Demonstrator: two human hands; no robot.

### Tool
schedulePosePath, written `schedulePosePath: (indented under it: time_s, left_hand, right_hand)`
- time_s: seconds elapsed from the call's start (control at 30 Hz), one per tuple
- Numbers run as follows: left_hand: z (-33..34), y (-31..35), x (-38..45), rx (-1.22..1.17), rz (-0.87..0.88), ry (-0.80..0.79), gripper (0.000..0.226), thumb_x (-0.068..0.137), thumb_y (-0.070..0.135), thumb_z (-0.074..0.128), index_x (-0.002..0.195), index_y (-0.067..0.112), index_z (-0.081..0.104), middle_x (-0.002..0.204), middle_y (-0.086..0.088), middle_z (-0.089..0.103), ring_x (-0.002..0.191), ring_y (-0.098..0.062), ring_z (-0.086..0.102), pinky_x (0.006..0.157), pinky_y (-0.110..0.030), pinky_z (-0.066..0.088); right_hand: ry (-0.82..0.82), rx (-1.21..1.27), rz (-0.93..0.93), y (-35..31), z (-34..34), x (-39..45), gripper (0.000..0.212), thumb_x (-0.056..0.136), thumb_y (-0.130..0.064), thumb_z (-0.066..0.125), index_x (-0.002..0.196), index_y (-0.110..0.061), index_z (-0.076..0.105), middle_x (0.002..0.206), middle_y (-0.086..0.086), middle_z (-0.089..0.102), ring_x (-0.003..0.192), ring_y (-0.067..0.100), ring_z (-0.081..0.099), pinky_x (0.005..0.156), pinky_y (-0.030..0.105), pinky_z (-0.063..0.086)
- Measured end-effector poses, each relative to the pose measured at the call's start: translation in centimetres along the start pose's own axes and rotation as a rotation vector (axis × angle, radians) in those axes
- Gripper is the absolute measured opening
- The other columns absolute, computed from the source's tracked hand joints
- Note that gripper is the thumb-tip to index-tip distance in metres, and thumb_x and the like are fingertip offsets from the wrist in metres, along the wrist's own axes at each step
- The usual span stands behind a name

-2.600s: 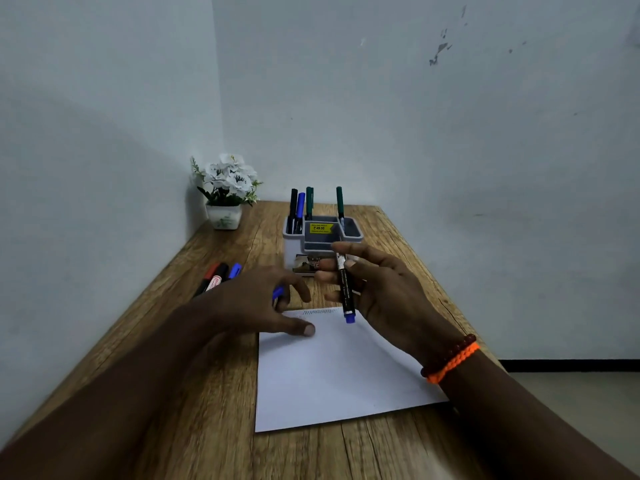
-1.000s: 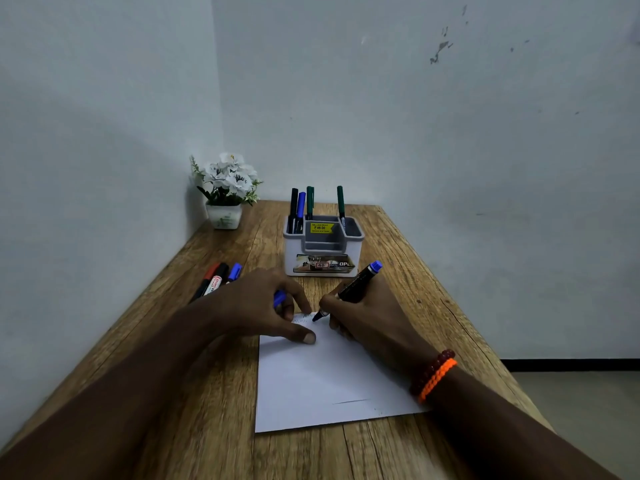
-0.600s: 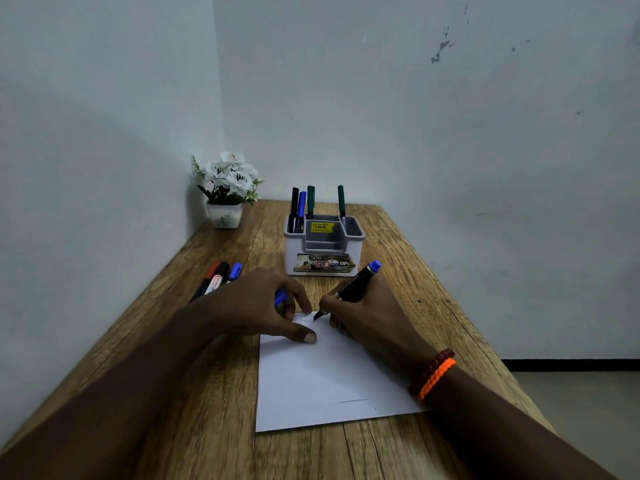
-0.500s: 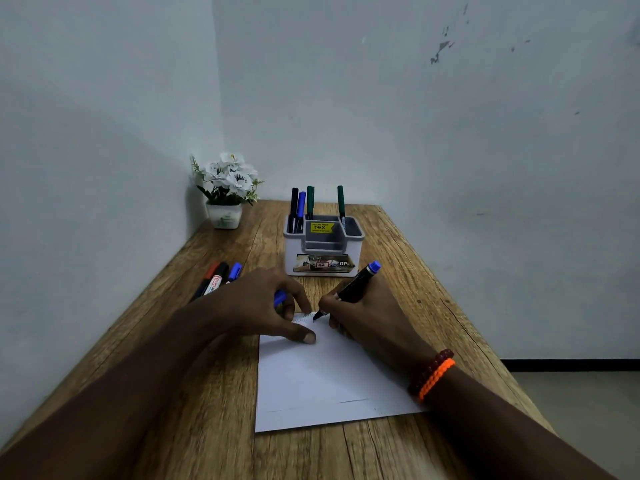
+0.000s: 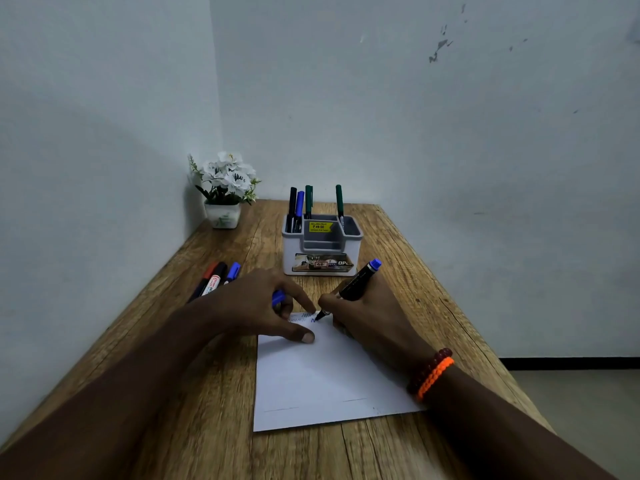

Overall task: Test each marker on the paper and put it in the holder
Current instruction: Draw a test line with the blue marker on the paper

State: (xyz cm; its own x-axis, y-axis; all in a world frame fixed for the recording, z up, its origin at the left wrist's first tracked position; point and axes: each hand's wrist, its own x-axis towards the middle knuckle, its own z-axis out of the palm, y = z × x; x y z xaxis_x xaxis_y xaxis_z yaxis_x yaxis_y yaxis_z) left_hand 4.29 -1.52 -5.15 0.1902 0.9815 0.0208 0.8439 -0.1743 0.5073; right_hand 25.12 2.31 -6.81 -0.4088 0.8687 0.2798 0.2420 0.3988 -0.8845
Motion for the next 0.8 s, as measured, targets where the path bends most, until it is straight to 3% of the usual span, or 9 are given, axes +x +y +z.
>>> schedulePosePath:
  time_s: [0.1, 0.23, 0.33, 0.57, 0.8]
  left_hand:
    - [-0.01, -0.02, 0.05, 0.008, -0.012, -0.011, 0.042, 0.070, 0.060, 0.082, 0.109, 0.049, 0.068, 0.103, 0.008, 0.067, 0.096, -0.008, 0.061, 0.089, -0.030, 0.052]
    - [0.01, 0.02, 0.06, -0.004, 0.004, -0.019, 0.046, 0.072, 0.057, 0.082, 0.114, 0.042, 0.071, 0.093, 0.009, 0.067, 0.085, -0.008, 0.062, 0.076, -0.022, 0.049]
    - [-0.02, -0.07, 0.07, -0.001, 0.002, -0.013, 0.049, 0.071, 0.059, 0.082, 0.116, 0.041, 0.072, 0.094, 0.008, 0.067, 0.086, -0.009, 0.063, 0.076, -0.021, 0.049]
    - [-0.03, -0.14, 0.10, -0.015, 0.002, -0.024, 0.049, 0.073, 0.057, 0.082, 0.117, 0.038, 0.072, 0.089, 0.009, 0.067, 0.076, -0.003, 0.060, 0.070, -0.015, 0.045]
    - [0.06, -0.61, 0.36, -0.028, 0.015, -0.028, 0.049, 0.071, 0.060, 0.082, 0.115, 0.040, 0.072, 0.087, 0.007, 0.069, 0.074, -0.005, 0.062, 0.071, -0.019, 0.049]
  right_hand:
    - [0.013, -0.017, 0.003, 0.11, 0.03, 0.01, 0.013, 0.085, -0.014, 0.078, 0.082, -0.020, 0.067, 0.058, -0.007, 0.065, 0.049, 0.001, 0.059, 0.050, 0.015, 0.046]
    - [0.037, -0.046, 0.029, 0.47, 0.07, 0.15, 0.011, 0.086, -0.019, 0.078, 0.086, -0.012, 0.070, 0.066, -0.001, 0.067, 0.052, 0.003, 0.061, 0.052, 0.018, 0.047]
    - [0.049, -0.047, 0.050, 0.62, 0.14, 0.22, 0.015, 0.085, -0.020, 0.078, 0.087, -0.008, 0.069, 0.069, 0.002, 0.068, 0.053, 0.006, 0.061, 0.052, 0.020, 0.047]
    - [0.071, -0.058, 0.038, 0.59, 0.13, 0.19, 0.013, 0.086, -0.022, 0.080, 0.085, -0.022, 0.067, 0.073, -0.002, 0.068, 0.063, 0.006, 0.064, 0.052, 0.013, 0.046]
    - [0.085, -0.054, 0.055, 0.51, 0.02, 0.09, 0.014, 0.086, -0.023, 0.080, 0.087, -0.021, 0.066, 0.077, 0.001, 0.070, 0.068, 0.012, 0.066, 0.061, 0.027, 0.050]
